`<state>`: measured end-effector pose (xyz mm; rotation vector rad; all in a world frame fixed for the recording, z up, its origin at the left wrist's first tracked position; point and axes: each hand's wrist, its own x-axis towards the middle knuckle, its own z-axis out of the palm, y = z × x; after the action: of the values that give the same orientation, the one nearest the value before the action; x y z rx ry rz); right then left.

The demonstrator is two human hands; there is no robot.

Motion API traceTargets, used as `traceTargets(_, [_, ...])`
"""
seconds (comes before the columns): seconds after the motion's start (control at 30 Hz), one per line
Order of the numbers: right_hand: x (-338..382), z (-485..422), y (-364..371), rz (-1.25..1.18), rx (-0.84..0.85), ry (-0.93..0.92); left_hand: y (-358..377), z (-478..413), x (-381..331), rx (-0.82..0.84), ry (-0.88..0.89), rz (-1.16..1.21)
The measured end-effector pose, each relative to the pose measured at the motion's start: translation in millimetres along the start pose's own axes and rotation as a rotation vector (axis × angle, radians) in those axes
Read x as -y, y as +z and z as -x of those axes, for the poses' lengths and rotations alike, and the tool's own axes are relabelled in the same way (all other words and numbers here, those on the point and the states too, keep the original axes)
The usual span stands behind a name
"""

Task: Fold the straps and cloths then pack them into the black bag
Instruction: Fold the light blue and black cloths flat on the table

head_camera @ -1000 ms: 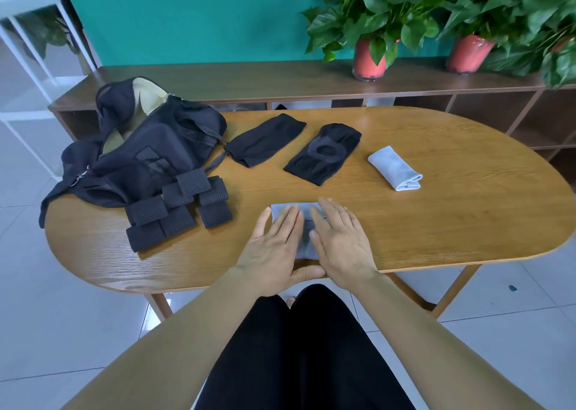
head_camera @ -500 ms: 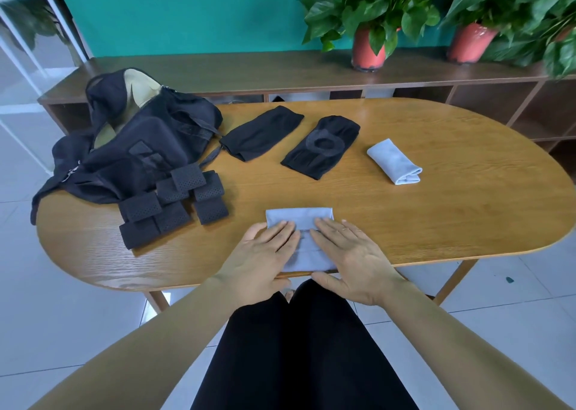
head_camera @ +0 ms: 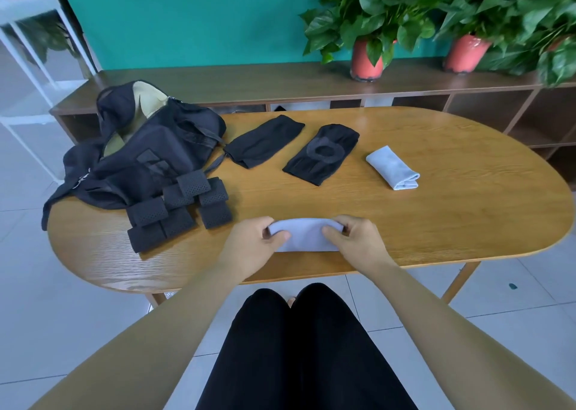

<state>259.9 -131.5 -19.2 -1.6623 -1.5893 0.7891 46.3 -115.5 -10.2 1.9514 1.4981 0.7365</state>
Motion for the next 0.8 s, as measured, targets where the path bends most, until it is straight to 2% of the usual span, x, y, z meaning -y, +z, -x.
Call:
traceTargets(0.2, [4, -14, 12, 0.001, -0.120, 0.134, 10, -18, -3, -0.126, -0.171, -0.176])
traceTargets(0.33, [7, -21, 16, 0.191, -0.145, 0.117, 13, -23, -9, -0.145, -0.277, -0.337])
traceTargets(0.47, [3, -20, 23, 0.348, -0.221, 0.034, 16, -25, -1, -0.163, -0.263, -0.434])
traceTargets(0.67, [-2, -16, 28, 0.525, -0.359, -0.008, 18, -16, -2, -0.257, -0.152, -0.512])
traceTargets(0.8, [-4, -15, 31, 0.658, -0.511, -0.168, 24, -8, -10, -0.325, 0.190, -0.581])
